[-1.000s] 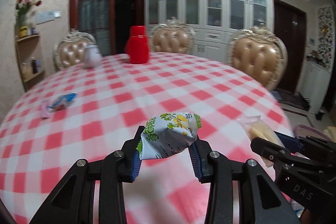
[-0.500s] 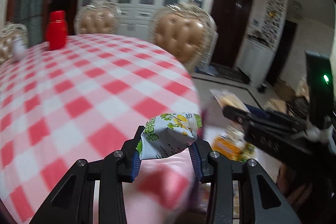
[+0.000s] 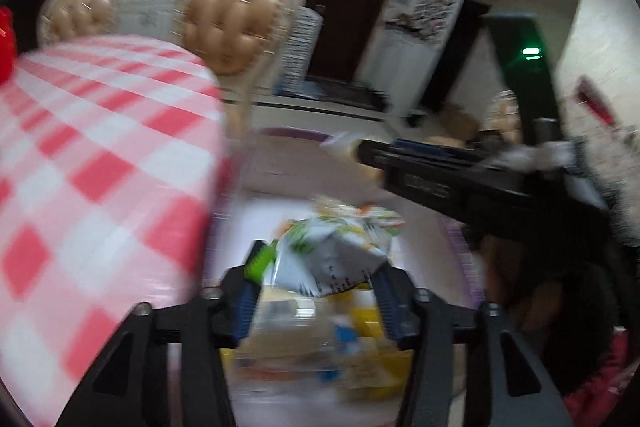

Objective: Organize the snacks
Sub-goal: 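Open the left gripper over the white box while the right gripper releases the cake, then move both grippers back over the last snacks on the table, then grasp the blue-edged clear bag with the pink cartoon label with the right gripper, then grasp the pink wrapped bar with the left gripper, then carry the pink bar with the left gripper while the right carries the blue-edged bag to the box, then open the left gripper over the white box while the right gripper releases the blue-edged bag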

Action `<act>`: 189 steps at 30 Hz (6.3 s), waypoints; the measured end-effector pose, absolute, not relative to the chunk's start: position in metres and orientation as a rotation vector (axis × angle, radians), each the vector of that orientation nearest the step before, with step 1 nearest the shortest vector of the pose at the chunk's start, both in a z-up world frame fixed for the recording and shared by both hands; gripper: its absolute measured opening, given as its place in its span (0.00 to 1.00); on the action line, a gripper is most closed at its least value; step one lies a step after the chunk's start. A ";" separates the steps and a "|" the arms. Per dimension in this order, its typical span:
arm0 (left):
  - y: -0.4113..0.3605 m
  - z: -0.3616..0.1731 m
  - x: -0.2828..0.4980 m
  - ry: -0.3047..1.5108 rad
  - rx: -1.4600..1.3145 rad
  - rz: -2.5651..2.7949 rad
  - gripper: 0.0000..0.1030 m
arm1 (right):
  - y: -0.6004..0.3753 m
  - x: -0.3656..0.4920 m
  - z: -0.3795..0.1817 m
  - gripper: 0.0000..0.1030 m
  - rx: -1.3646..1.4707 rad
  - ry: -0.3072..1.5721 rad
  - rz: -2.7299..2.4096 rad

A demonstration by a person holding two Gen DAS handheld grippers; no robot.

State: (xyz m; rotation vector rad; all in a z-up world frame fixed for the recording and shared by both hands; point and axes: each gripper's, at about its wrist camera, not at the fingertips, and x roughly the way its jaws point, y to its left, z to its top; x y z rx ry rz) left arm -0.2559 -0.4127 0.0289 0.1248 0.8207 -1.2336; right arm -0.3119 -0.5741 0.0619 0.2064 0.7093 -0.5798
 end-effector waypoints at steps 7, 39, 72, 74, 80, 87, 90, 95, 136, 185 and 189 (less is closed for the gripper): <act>-0.366 0.046 -0.223 0.750 0.015 -1.167 0.72 | -0.559 -0.316 0.083 0.73 0.187 0.624 -0.602; 0.209 0.032 0.081 0.453 -0.620 0.420 0.82 | -0.068 0.120 0.047 0.75 0.283 0.826 0.350; 0.112 0.004 0.164 0.831 -0.252 0.204 0.82 | -0.167 0.018 0.053 0.56 0.170 0.729 0.298; 0.111 0.000 0.171 0.860 -0.255 0.211 0.80 | -0.170 0.018 0.052 0.56 0.181 0.735 0.304; 0.107 0.001 0.169 0.851 -0.235 0.163 0.20 | -0.163 0.019 0.052 0.56 0.184 0.748 0.349; 0.045 0.022 0.128 0.755 -0.017 0.112 0.19 | -0.161 0.017 0.051 0.56 0.176 0.744 0.346; 0.010 0.031 0.107 0.719 0.031 0.075 0.19 | -0.163 0.017 0.050 0.56 0.175 0.743 0.327; -0.035 0.040 0.071 0.665 0.099 0.035 0.20 | -0.172 0.019 0.051 0.56 0.180 0.727 0.265; -0.131 0.053 -0.097 0.550 -0.012 -0.171 0.20 | -0.310 -0.156 0.083 0.56 0.194 0.544 -0.023; -0.450 0.049 -0.304 0.625 0.309 -0.955 0.21 | -0.596 -0.344 0.049 0.56 0.193 0.770 -0.419; -0.451 0.048 -0.303 0.633 0.314 -0.952 0.21 | -0.597 -0.342 0.044 0.56 0.198 0.785 -0.424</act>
